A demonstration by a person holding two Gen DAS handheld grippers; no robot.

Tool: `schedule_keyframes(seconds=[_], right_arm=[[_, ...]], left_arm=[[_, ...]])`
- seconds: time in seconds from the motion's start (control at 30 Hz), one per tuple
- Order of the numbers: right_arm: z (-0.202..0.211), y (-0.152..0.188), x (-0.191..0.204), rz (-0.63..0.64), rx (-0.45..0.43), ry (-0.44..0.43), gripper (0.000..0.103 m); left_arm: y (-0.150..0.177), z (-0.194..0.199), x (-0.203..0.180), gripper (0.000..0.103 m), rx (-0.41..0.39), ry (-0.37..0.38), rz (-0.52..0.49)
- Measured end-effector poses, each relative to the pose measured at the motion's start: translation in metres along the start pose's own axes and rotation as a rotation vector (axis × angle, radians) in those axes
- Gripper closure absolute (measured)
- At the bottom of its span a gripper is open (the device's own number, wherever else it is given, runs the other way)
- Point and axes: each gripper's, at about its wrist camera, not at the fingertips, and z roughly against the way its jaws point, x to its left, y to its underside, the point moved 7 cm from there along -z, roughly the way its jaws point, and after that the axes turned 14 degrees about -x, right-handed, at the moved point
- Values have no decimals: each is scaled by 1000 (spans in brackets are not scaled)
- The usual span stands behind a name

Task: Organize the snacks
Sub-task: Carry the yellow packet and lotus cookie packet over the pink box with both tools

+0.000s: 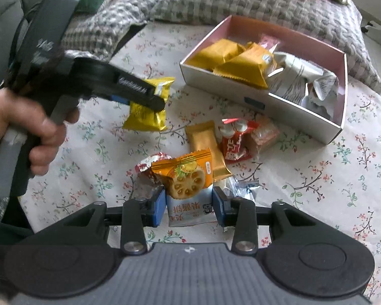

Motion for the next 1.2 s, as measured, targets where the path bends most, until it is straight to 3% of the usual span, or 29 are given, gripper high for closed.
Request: schedule_keyframes(seconds=[0.2, 0.43, 0.87, 1.2], right_arm=[[6, -8, -6, -40, -34, 16, 68], [6, -15, -13, -86, -69, 36, 68], [23, -34, -61, -269, -195, 123, 68], [19, -63, -109, -465, -292, 132, 68]], left_arm=[[-7, 21, 0, 66, -36, 31, -13], [-24, 37, -21, 66, -105, 119, 9], [-40, 32, -41, 66, -150, 156, -12], [-64, 2, -67, 66, -173, 206, -17]])
